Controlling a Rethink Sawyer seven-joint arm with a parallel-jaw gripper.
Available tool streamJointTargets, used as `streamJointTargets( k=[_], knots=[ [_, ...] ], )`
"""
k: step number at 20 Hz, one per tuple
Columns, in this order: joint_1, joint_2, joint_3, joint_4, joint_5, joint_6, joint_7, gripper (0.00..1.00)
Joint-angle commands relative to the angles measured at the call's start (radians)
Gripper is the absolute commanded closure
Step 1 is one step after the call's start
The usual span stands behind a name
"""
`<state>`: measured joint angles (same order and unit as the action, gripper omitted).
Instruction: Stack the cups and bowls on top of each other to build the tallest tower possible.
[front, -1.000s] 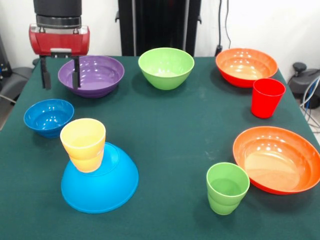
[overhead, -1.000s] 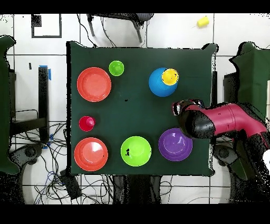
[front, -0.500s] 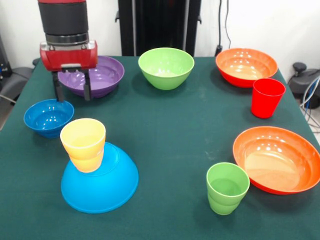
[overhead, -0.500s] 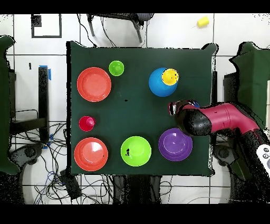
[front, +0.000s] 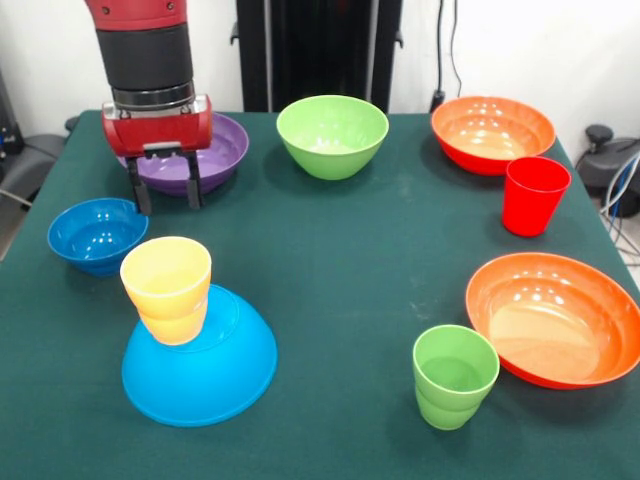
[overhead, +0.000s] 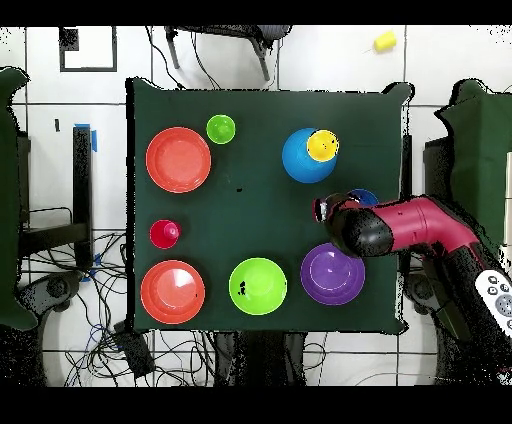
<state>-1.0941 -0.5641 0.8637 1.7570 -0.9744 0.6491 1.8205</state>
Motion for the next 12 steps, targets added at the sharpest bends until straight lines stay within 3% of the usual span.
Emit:
streamJointTargets(
  k=[1,6,12],
  knots=[
    [0.06,0.028,-0.09,-0.056,-0.097,0.136,-0.365,0.0],
    [0.106,0.018,-0.132,-0.079,-0.131,0.2,-0.372,0.0],
    [0.128,0.007,-0.146,-0.083,-0.153,0.191,-0.368,0.0]
  ],
)
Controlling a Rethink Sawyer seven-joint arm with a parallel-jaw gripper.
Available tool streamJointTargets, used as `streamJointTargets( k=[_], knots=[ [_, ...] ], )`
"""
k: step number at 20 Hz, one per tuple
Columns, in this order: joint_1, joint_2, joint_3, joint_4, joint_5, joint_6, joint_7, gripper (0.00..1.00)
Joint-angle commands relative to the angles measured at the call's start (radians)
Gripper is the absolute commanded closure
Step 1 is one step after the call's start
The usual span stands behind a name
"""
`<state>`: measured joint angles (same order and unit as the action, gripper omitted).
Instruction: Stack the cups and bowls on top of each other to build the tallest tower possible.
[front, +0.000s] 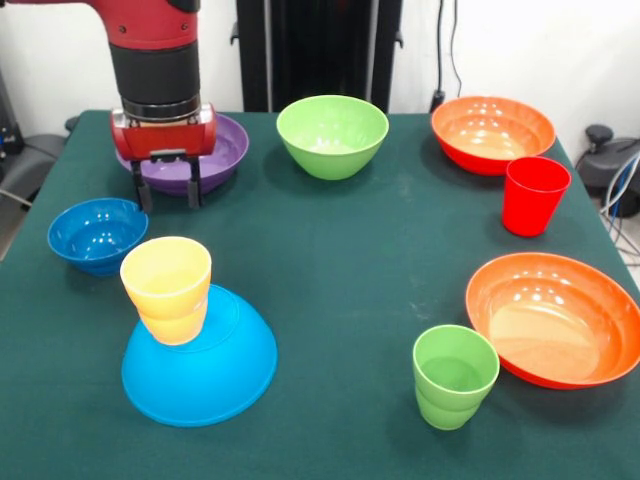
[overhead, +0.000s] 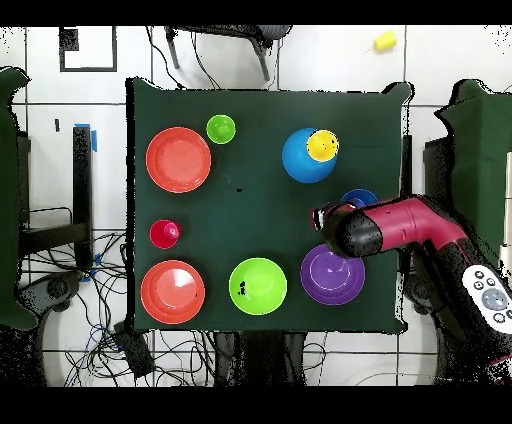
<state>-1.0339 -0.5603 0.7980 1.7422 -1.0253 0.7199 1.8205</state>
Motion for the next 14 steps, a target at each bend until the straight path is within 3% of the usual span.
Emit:
streamJointTargets(
  k=[1,10,14],
  knots=[
    [0.071,0.002,-0.083,-0.066,-0.109,0.116,-0.366,0.0],
    [0.096,-0.019,-0.106,-0.033,-0.182,0.056,-0.32,0.0],
    [0.09,-0.053,-0.092,-0.013,-0.179,0.032,-0.329,0.0]
  ],
)
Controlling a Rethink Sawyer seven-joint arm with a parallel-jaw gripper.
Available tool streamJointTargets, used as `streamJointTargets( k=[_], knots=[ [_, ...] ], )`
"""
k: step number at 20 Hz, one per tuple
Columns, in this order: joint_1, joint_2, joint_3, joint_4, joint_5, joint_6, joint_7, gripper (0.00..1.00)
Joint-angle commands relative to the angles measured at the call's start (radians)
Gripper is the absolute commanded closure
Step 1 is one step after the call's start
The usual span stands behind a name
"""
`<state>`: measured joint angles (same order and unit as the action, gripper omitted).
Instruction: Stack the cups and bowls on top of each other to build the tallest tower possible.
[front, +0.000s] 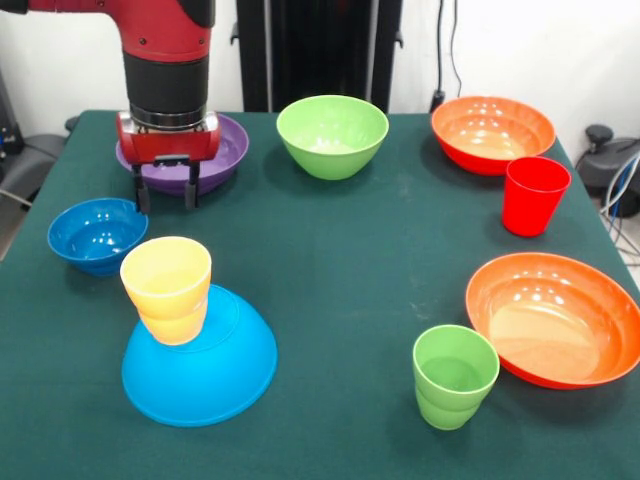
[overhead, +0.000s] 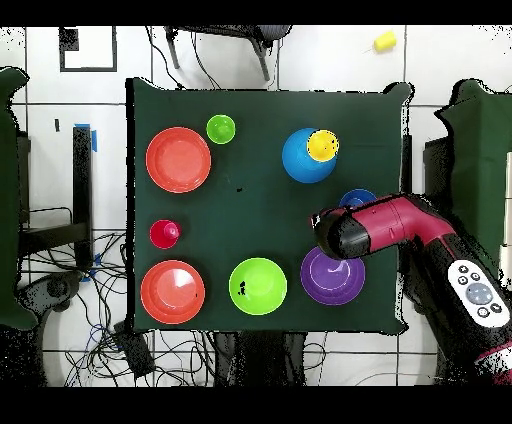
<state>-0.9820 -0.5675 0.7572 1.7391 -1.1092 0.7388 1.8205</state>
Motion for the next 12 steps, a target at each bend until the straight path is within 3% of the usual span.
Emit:
streamJointTargets(
  k=[1,9,12],
  knots=[
    [0.041,-0.051,-0.05,-0.005,-0.099,0.009,-0.324,0.0],
    [-0.003,-0.071,-0.035,-0.02,-0.097,0.004,-0.385,0.0],
    [0.008,-0.04,-0.034,-0.053,-0.105,0.009,-0.388,0.0]
  ],
)
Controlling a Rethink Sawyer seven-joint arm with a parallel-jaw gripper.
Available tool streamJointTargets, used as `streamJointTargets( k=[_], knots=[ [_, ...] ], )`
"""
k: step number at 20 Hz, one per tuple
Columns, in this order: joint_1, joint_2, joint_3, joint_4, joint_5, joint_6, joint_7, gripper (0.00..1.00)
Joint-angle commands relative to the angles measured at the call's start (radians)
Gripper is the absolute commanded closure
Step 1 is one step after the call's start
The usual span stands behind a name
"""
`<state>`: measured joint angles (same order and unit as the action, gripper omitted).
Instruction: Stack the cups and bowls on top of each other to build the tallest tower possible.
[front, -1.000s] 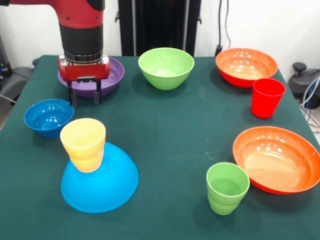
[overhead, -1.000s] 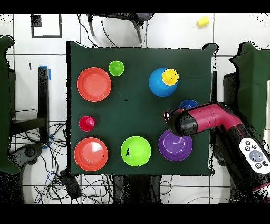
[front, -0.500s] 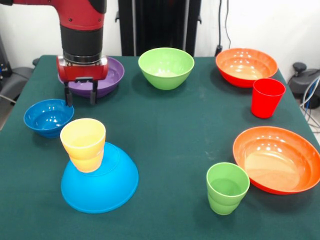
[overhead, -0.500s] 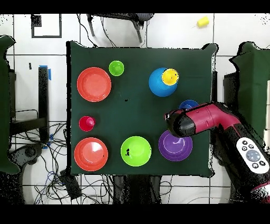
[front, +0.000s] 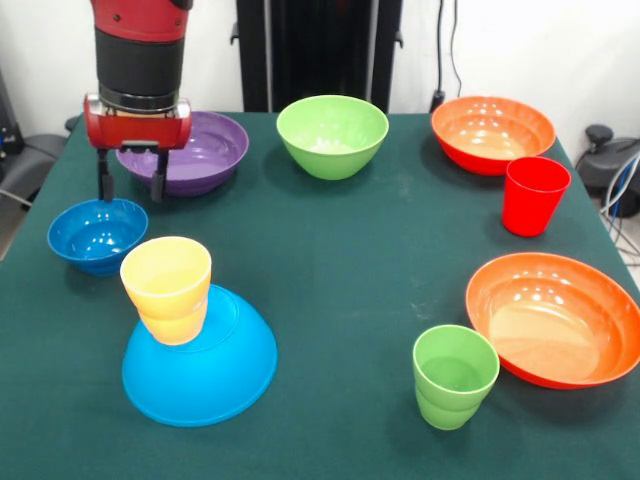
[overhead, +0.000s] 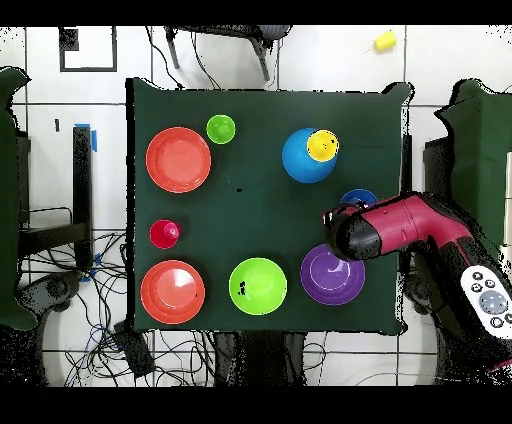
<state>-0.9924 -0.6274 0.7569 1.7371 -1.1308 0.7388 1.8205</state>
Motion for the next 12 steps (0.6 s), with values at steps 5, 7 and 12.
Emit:
streamJointTargets(
  k=[5,7,12],
  knots=[
    [0.03,0.083,-0.053,-0.064,-0.12,-0.034,-0.326,0.0],
    [0.041,0.098,-0.063,-0.071,-0.132,-0.035,-0.308,0.0],
    [0.038,0.107,-0.054,-0.075,-0.122,-0.03,-0.314,0.0]
  ],
)
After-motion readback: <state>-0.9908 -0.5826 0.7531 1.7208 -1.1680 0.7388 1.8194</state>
